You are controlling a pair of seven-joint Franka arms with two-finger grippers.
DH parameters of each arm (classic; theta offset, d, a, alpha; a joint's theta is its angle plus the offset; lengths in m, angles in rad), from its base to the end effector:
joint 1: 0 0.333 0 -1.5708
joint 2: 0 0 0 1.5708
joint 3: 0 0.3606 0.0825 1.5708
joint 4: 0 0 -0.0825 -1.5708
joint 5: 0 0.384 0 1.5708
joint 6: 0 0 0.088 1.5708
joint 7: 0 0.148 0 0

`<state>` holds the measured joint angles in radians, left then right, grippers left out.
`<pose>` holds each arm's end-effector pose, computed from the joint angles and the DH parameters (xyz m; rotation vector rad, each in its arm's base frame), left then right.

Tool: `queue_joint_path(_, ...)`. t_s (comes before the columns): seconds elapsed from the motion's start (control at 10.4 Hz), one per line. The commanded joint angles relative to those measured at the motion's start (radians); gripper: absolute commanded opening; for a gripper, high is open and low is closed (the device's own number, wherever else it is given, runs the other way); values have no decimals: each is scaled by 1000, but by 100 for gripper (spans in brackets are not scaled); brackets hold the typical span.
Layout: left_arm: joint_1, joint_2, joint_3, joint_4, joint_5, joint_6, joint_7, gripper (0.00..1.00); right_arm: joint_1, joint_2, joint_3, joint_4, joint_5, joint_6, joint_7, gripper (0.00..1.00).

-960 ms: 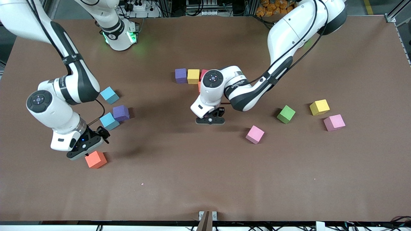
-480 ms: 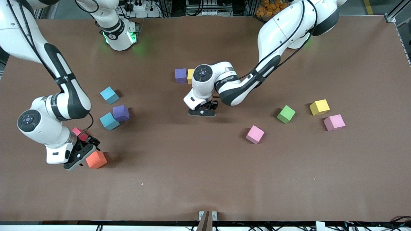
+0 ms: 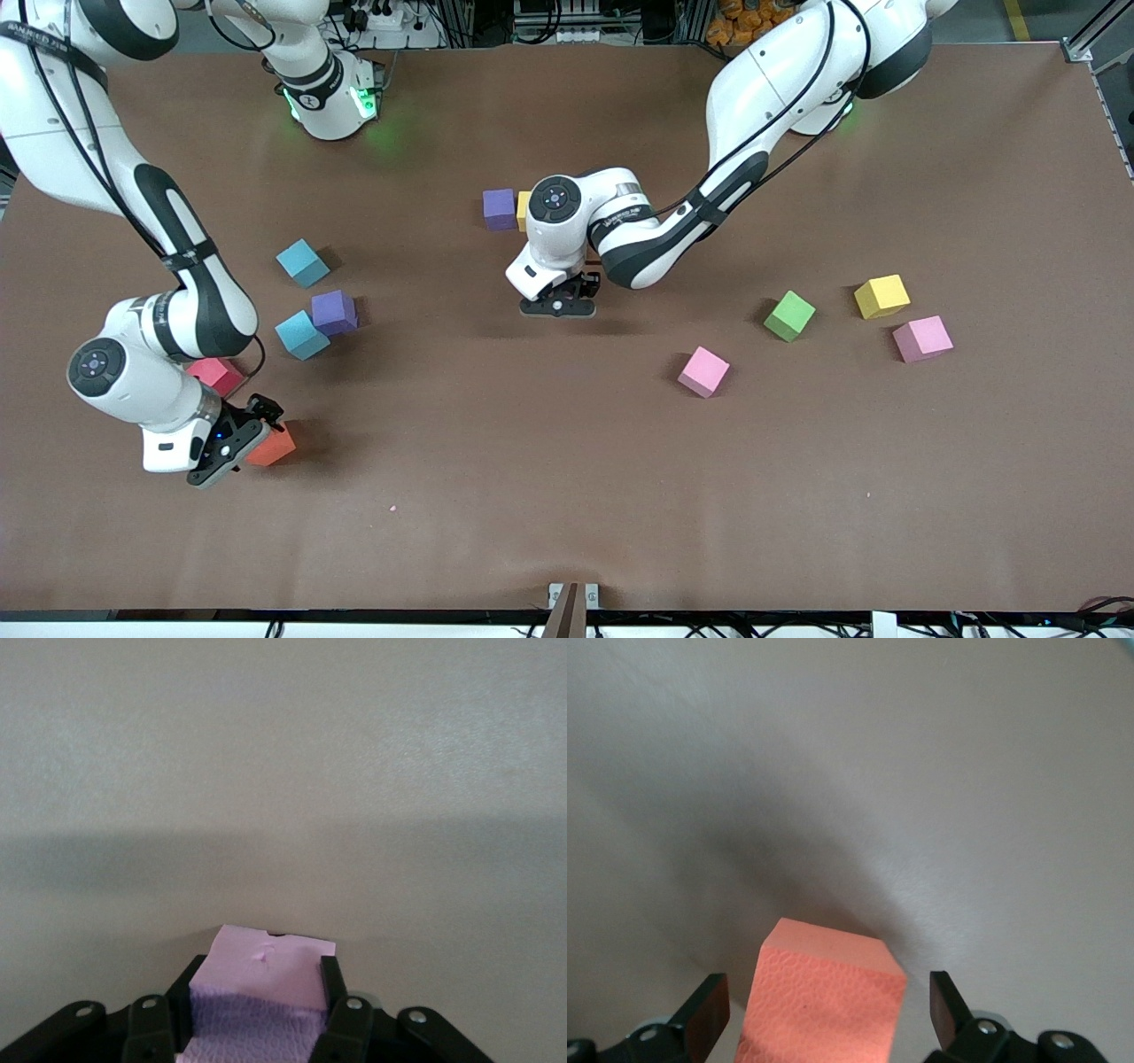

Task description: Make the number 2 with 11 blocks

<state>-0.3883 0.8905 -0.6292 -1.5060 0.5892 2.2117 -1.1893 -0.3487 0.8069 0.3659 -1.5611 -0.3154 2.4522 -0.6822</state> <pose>0.4827 -0.5613 0.1912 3.1251 -0.0056 -0.0047 0.7507 -0.0388 0.1949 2.8691 1.2241 0.2379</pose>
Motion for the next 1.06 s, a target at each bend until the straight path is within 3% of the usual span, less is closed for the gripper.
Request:
queue_joint_path(0.0,-17,-2,11,-22,-8,-27,-64,44,-27,28,7,24,13,-16,30,100)
queue_joint_path(0.58,-29,7,11,-31,-43,-84,-89,46,26,15,5,19,18,-10,162,99)
queue_joint_path(0.96,-38,7,11,-51,-43,-84,-90,50,-10,14,7,15,6,-18,148,99)
